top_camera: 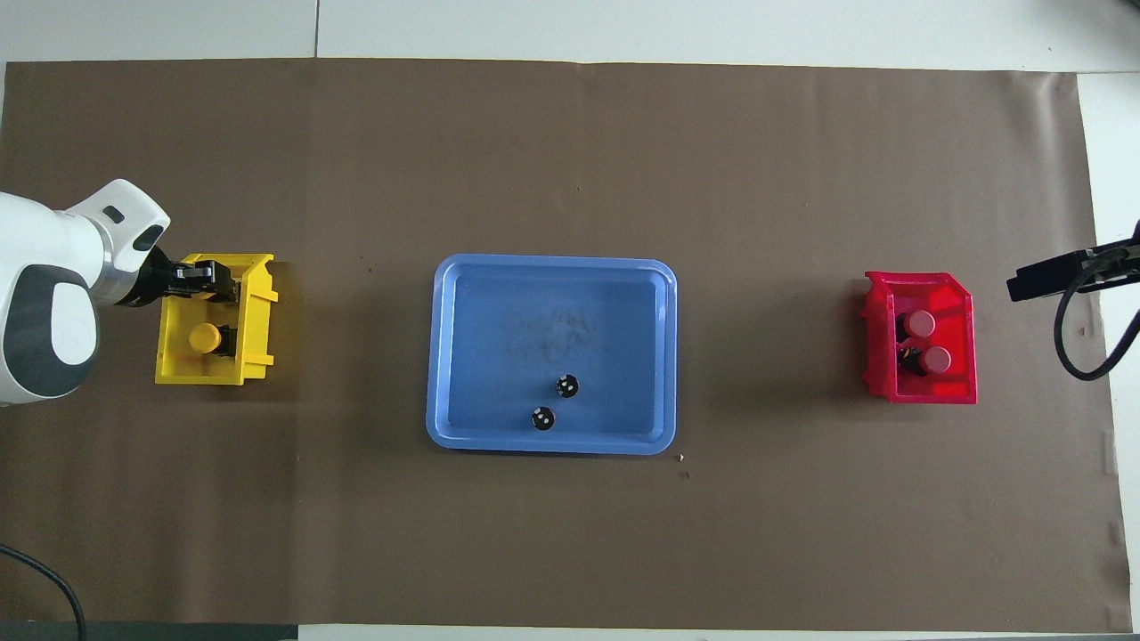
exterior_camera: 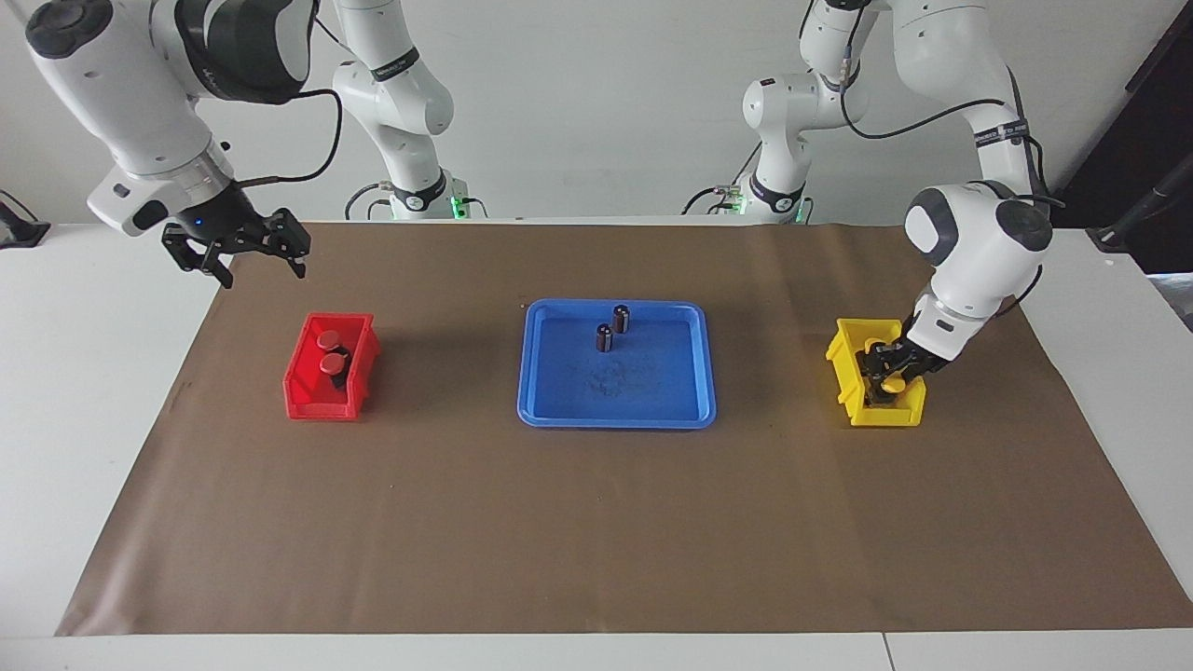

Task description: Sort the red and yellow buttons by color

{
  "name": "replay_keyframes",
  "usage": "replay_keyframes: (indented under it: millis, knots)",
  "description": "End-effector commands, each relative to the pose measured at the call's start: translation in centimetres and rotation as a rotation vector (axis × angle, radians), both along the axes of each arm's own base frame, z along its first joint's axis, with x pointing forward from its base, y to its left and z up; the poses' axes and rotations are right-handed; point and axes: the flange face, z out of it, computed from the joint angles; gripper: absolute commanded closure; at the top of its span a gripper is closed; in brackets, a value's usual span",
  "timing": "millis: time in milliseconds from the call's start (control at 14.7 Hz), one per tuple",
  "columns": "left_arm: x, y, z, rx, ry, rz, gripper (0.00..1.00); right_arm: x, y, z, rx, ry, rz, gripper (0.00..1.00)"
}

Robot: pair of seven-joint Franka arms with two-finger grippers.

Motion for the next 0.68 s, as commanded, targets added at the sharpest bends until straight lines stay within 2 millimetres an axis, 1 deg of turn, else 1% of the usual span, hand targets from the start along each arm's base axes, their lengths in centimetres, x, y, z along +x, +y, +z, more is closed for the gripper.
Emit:
replay_keyframes:
  millis: [0, 68, 136, 204, 272, 340, 408, 476, 544, 612]
  knots:
    - [0.3, 0.0, 0.9, -0.014, -0.019, 0.009, 0.29, -0.7, -1.3, 0.6, -0.019, 0.021, -0.043, 0.00]
    - [0.6, -0.1, 1.5, -0.015, -0.014, 0.003, 0.26, -0.7, -1.6, 0.5, -0.023, 0.017, -0.046, 0.00]
    - [1.0, -0.1, 2.8, -0.017, 0.001, -0.010, 0.15, -0.8, -1.8, 0.5, -0.021, 0.017, -0.051, 0.00]
    - [1.5, -0.4, 4.8, -0.017, 0.018, -0.022, 0.01, -0.8, -1.8, 0.5, -0.019, 0.018, -0.048, 0.00]
    - [2.0, -0.7, 7.0, -0.018, 0.037, -0.033, 0.00, -0.9, -1.7, 0.9, -0.016, 0.021, -0.047, 0.00]
    - [2.3, -0.9, 8.9, -0.018, 0.055, -0.046, 0.00, -1.0, 0.0, 0.6, -0.031, 0.060, -0.012, 0.00]
    - [2.5, -1.7, 10.9, 0.020, 0.073, -0.096, 0.00, -1.2, -0.9, 0.5, -0.061, 0.080, -0.020, 0.00]
    - [2.3, -2.5, 13.6, 0.064, 0.079, -0.152, 0.00, -1.3, -1.2, 0.6, -0.058, 0.081, -0.029, 0.00]
    - [2.1, -2.8, 16.1, 0.068, 0.084, -0.184, 0.00, -1.1, -0.8, 1.0, -0.058, 0.068, -0.040, 0.00]
    - [1.7, -3.0, 18.9, 0.065, 0.080, -0.197, 0.00, -0.8, -1.5, 2.6, -0.064, 0.031, -0.096, 0.00]
